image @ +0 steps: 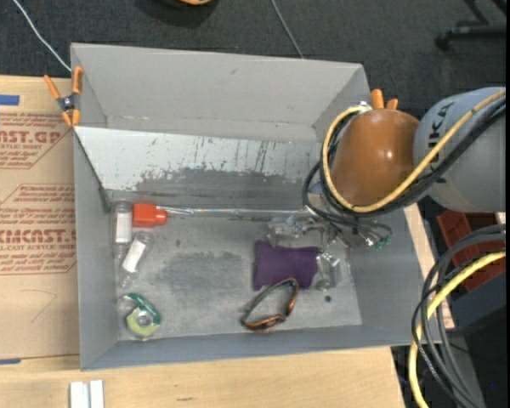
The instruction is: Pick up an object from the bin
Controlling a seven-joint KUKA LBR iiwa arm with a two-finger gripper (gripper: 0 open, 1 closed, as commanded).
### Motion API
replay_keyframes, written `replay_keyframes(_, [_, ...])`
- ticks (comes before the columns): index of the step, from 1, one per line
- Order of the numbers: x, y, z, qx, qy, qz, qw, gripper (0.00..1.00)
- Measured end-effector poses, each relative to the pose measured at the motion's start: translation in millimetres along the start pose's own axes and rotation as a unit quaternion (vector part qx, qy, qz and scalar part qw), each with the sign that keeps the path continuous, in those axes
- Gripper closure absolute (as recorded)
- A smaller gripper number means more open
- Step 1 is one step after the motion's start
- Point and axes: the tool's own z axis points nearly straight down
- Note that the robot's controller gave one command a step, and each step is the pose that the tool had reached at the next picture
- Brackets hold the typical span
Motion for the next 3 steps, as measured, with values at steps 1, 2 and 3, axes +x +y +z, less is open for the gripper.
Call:
replay_keyframes(1, [0.1,0,0,0.000,-0.0001,0.000,1.0000,0.00])
replay_keyframes(2, [-6.6,5,26,0.000,-0.0014,-0.175,0.9846,0.00])
replay_keyframes(3, [-3.5,27,22,0.000,-0.0020,-0.237,0.9715,1.00])
